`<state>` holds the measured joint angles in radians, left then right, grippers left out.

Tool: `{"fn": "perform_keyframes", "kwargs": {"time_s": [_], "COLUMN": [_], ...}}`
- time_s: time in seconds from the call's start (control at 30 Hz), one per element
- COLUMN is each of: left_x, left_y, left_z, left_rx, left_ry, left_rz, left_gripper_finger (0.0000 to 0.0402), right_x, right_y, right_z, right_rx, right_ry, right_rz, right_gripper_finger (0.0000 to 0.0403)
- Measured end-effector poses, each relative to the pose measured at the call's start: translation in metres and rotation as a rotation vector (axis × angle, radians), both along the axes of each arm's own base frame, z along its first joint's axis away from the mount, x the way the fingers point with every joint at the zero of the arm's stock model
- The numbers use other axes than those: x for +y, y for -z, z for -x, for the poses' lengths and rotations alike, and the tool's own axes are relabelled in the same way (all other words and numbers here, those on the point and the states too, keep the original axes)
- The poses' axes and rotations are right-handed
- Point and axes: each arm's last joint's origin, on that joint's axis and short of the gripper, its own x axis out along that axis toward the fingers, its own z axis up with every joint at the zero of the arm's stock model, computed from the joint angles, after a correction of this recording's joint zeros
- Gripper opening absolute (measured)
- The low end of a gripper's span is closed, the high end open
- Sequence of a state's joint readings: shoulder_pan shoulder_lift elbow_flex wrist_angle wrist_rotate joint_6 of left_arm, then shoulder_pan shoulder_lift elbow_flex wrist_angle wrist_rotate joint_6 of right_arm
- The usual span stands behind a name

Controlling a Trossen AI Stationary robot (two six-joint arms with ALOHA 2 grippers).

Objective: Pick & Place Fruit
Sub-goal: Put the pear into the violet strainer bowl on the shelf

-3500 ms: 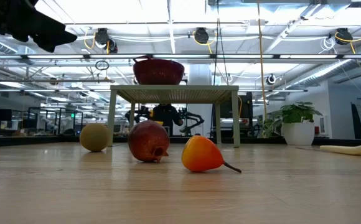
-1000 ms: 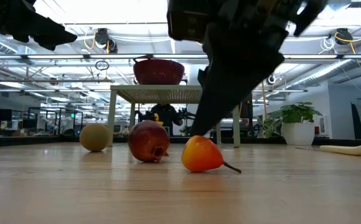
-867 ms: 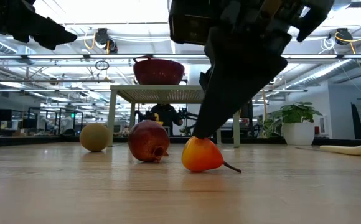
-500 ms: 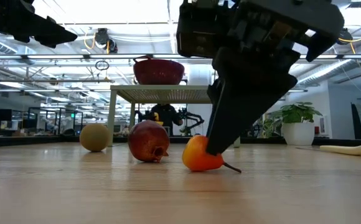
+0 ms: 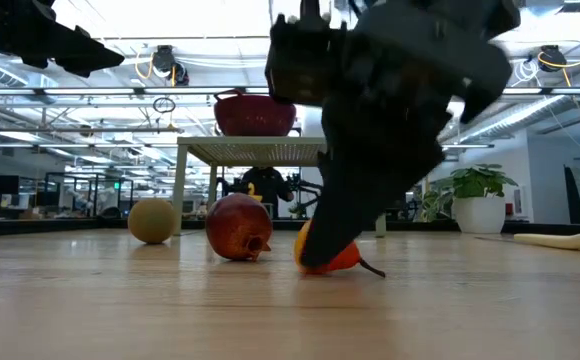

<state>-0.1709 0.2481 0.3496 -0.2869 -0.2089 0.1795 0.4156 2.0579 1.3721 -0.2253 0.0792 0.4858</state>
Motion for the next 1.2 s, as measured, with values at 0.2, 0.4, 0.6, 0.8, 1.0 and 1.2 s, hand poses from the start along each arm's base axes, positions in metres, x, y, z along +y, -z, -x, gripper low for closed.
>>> {"fn": "perform_keyframes", "kwargs": {"time_s": [0.2,0.4,0.6,0.8,1.0,1.2], "left_x": [0.0,0.0,0.0,0.0,0.0,0.0], "left_y": [-0.0001,-0.0002,-0.0002,-0.0002,-0.0002,-0.0002], "left_z": [-0.0001,-0.0001,-0.0001,-0.0001,0.0,-0.0001], "left_rx": [-0.001,-0.002,-0.002,-0.002,-0.002,-0.002], "left_ry": [0.001,0.001,0.001,0.001,0.0,0.0], "left_rz": [0.0,0.0,0.0,0.0,0.0,0.0], "left_gripper_finger": [0.0228,0.0228,0.0228,0.0228,0.0228,0.0228], "right_x": [0.0015,0.0015,0.0027,0.0027,0.0025,0.0028], "right_y": [0.0065,0.0073,0.0078,0.0044,0.0028,0.0026], "right_z": [-0.0029,-0.0024,-0.0018,-0.0001,0.0022,0.0034], "right_rx": [-0.004,0.005,0.014,0.019,0.043,0.061], "right_ry": [0.023,0.016,0.006,0.002,-0.011,-0.021], "right_rz": [-0.017,-0.016,-0.03,-0.033,-0.047,-0.064], "right_gripper_finger": [0.018,0.0168,0.0167,0.0167,0.0166,0.0166]}}
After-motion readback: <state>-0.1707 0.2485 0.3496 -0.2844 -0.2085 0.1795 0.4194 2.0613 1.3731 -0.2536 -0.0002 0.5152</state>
